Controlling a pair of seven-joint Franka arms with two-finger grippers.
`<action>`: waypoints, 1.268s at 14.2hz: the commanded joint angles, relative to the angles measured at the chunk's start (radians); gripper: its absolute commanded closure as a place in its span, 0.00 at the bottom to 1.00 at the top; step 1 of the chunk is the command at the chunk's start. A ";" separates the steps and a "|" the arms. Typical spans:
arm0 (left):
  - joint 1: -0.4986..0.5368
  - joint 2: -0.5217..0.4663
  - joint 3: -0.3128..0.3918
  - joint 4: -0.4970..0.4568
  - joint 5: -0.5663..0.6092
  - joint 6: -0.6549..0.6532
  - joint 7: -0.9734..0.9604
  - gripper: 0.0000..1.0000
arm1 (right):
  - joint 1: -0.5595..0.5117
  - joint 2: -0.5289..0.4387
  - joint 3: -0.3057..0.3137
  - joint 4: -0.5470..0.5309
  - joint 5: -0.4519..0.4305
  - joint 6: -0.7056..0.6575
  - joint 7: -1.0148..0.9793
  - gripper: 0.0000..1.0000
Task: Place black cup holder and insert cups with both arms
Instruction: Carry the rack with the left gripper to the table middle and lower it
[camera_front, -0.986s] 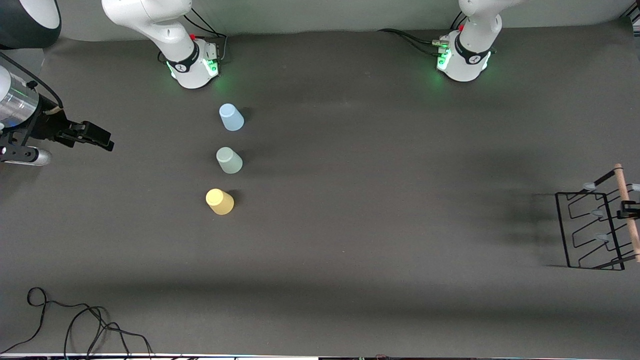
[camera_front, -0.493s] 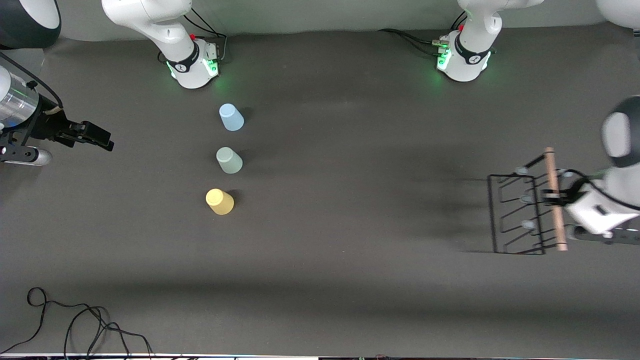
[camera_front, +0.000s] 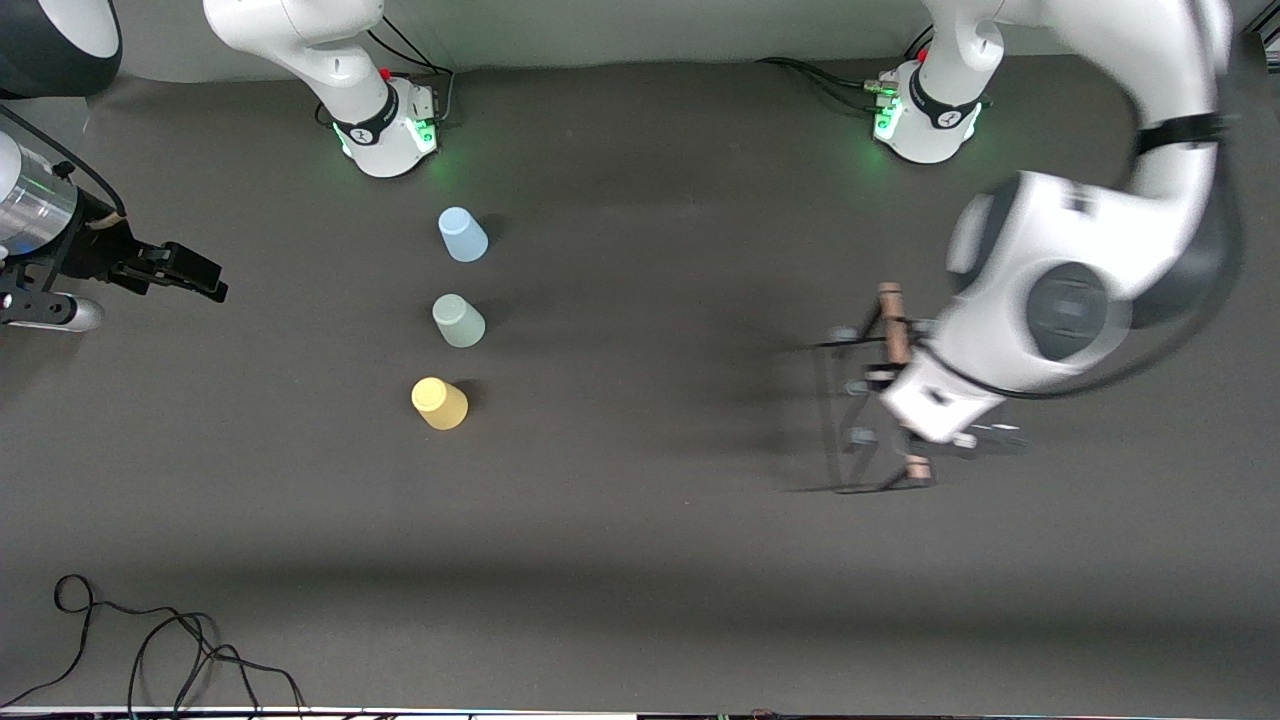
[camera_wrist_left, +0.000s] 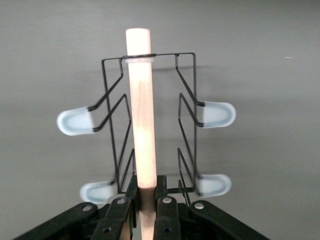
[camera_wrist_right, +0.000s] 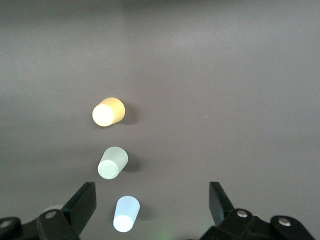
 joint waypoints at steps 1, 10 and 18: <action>-0.152 0.038 0.023 -0.002 -0.031 0.057 -0.137 1.00 | 0.000 -0.017 0.001 -0.006 -0.008 -0.008 0.009 0.00; -0.368 0.121 0.023 -0.003 -0.045 0.191 -0.351 1.00 | -0.001 -0.018 0.000 -0.006 -0.008 -0.008 0.009 0.00; -0.370 0.147 0.023 0.001 -0.048 0.191 -0.371 1.00 | -0.001 -0.018 0.000 -0.006 -0.008 -0.008 0.009 0.00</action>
